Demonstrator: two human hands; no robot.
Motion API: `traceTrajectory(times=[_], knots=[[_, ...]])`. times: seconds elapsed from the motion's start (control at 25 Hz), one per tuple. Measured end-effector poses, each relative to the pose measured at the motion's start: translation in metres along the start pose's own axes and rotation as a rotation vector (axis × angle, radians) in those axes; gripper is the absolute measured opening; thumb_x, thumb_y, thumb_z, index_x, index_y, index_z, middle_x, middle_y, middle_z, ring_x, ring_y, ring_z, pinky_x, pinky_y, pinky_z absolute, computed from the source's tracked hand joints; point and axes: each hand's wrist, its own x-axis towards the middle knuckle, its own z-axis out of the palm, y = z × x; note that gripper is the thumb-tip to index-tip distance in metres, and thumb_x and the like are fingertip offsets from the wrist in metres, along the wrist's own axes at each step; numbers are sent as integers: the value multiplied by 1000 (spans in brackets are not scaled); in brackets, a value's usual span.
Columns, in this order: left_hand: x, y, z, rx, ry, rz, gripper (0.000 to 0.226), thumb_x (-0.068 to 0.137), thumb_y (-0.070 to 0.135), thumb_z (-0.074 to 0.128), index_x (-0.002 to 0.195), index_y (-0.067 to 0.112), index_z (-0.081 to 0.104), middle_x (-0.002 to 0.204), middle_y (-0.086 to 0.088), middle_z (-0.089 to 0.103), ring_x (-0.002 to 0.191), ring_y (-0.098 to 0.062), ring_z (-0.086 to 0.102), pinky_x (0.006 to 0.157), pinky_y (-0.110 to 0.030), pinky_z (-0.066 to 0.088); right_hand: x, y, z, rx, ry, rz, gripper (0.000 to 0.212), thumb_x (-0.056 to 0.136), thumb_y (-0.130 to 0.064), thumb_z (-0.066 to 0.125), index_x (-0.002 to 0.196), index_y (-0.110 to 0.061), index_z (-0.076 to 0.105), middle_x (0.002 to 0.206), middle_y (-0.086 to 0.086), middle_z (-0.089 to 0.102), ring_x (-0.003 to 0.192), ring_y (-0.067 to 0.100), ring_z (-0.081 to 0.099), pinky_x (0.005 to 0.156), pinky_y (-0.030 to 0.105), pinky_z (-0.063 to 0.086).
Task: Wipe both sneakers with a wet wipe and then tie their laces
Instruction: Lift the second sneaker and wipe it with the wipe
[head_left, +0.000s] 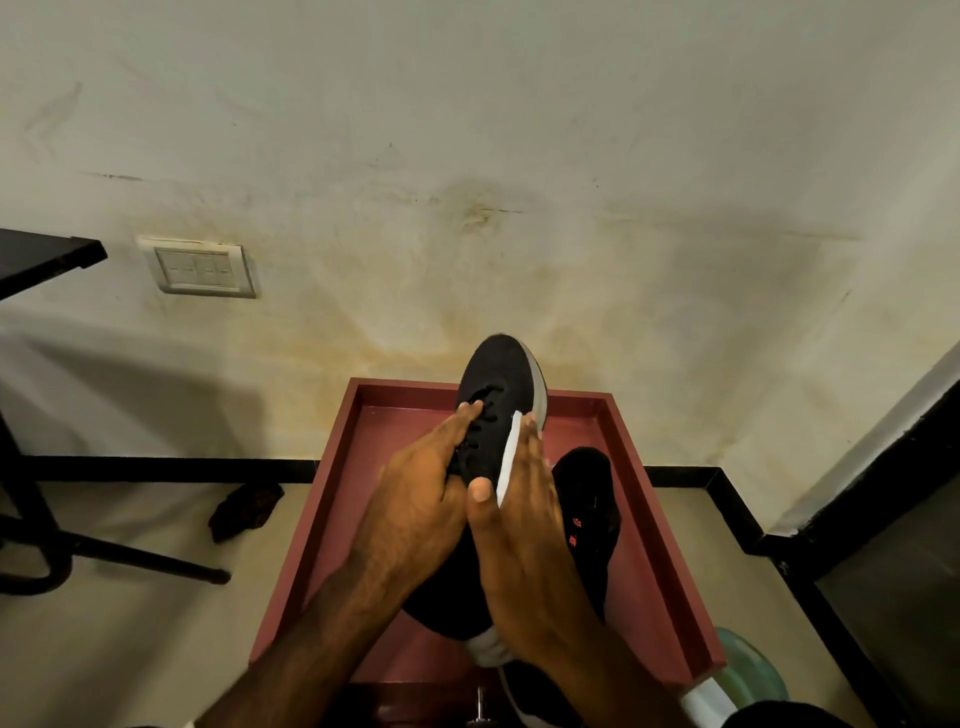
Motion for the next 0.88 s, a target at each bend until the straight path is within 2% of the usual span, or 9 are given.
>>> traceTrajectory(times=[0.08, 0.16, 0.24, 0.4, 0.48, 0.64, 0.76, 0.88], knots=[[1, -5, -3, 41, 18, -32, 55, 103, 18, 48, 155, 36, 40, 147, 4, 60, 129, -12, 60, 111, -37, 50, -22, -12, 8, 42, -73, 25, 86, 80, -96, 4, 151, -60, -27, 161, -41, -28, 151, -14, -25, 132, 38, -6], [-1, -8, -1, 57, 2, -15, 57, 104, 14, 48, 156, 36, 38, 151, 6, 56, 131, -11, 58, 111, -30, 48, -31, -17, 12, 69, -82, 59, 83, 74, -100, 3, 143, -68, -31, 158, -45, -31, 148, -17, -27, 133, 39, -6], [-8, -6, 6, 54, -29, 59, 57, 103, 17, 47, 156, 35, 38, 156, 11, 49, 138, -4, 50, 114, -21, 40, -12, -14, 5, 134, 6, 57, 85, 76, -98, 0, 149, -62, -27, 159, -43, -31, 150, -16, -26, 132, 41, -6], [-22, 8, 19, 82, -132, 187, 73, 93, -4, 47, 156, 30, 40, 158, 17, 43, 143, 6, 38, 119, -14, 31, 41, 6, -32, 119, 202, 75, 90, 80, -95, -5, 157, -50, -16, 166, -35, -24, 150, -16, -24, 132, 42, -9], [-19, 7, 16, 94, -98, 236, 71, 92, -1, 46, 156, 29, 40, 158, 17, 41, 144, 6, 38, 119, -16, 32, 39, 10, -34, 92, 211, 5, 89, 87, -89, -3, 162, -43, -11, 170, -30, -17, 154, -12, -18, 133, 43, -5], [-4, 1, -4, 38, 1, 186, 64, 92, 16, 43, 154, 29, 44, 154, 13, 49, 140, 1, 46, 117, -22, 40, 16, 8, -14, 60, 90, -187, 85, 94, -82, 3, 165, -37, -10, 172, -25, -16, 160, 0, -13, 132, 47, 0], [-7, 6, -6, 15, -49, 221, 68, 86, 9, 42, 152, 25, 49, 151, 13, 52, 137, 6, 46, 115, -15, 37, 42, 20, -27, 22, 196, -142, 78, 99, -77, 5, 166, -38, -7, 173, -26, -12, 159, -4, -12, 133, 50, 3], [-12, 8, 0, 52, -171, 271, 75, 81, 3, 41, 152, 25, 47, 154, 13, 49, 139, 9, 41, 115, -8, 31, 60, 31, -43, 15, 278, -61, 86, 94, -82, 1, 167, -36, 3, 174, -24, -4, 157, -9, -12, 134, 46, 1]])
